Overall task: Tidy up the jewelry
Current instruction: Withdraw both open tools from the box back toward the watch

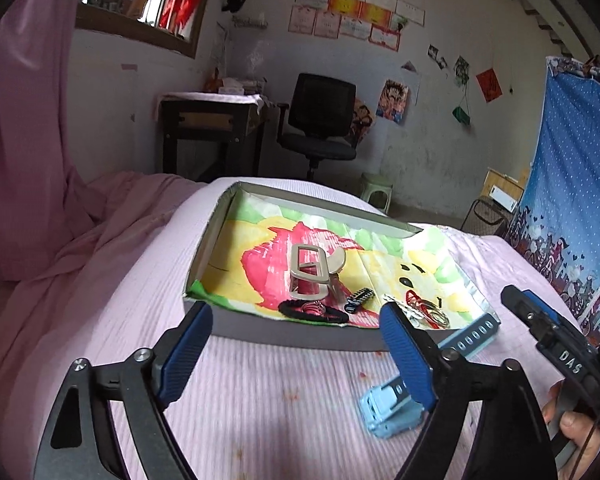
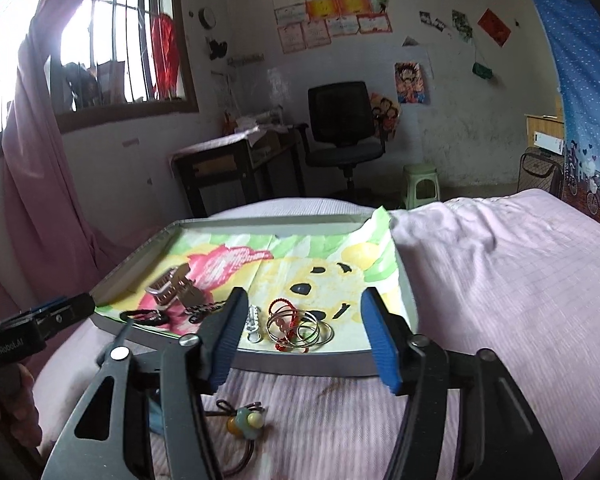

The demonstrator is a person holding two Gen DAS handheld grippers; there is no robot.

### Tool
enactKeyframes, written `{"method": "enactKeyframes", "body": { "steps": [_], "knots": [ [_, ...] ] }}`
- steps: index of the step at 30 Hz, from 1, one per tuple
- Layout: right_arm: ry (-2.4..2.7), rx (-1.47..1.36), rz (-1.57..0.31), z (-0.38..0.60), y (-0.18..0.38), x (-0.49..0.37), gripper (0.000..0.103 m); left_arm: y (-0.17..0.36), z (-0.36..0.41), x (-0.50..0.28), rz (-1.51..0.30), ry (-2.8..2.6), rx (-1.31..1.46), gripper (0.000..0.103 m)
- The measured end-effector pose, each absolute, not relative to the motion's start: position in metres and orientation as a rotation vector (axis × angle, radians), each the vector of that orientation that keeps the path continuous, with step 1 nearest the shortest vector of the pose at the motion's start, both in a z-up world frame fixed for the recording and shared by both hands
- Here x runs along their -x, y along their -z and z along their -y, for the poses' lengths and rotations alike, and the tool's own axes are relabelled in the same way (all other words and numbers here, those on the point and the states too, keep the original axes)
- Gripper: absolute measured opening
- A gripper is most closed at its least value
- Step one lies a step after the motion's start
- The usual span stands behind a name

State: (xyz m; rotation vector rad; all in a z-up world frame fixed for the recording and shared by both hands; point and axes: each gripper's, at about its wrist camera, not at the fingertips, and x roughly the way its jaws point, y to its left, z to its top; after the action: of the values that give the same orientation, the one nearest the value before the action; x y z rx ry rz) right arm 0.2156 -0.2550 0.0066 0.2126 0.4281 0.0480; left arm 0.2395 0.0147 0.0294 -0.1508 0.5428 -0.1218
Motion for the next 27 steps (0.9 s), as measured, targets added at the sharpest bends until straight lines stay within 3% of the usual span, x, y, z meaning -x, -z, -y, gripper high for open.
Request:
{"method": "enactKeyframes", "body": {
  "steps": [3, 8, 14, 27],
  "knots": [
    [-0.057, -0.223, -0.395, 0.260, -0.014, -0.201, 0.070, -0.033, -0.016, -0.225, -0.497, 0.105, 0.161, 0.099],
    [-0.102, -0.183, -0.328, 0.261, -0.025, -0.175, 0.091, -0.039, -0.014, -0.202, -0.429, 0.108, 0.152, 0.103],
    [-0.135, -0.157, -0.297, 0.259, -0.030, -0.151, 0.098, -0.043, -0.006, -0.174, -0.377, 0.103, 0.100, 0.103],
    [-0.126, -0.140, -0.318, 0.256, -0.022, -0.110, 0.099, -0.034, 0.000, -0.128, -0.357, 0.092, 0.036, 0.103]
  ]
}}
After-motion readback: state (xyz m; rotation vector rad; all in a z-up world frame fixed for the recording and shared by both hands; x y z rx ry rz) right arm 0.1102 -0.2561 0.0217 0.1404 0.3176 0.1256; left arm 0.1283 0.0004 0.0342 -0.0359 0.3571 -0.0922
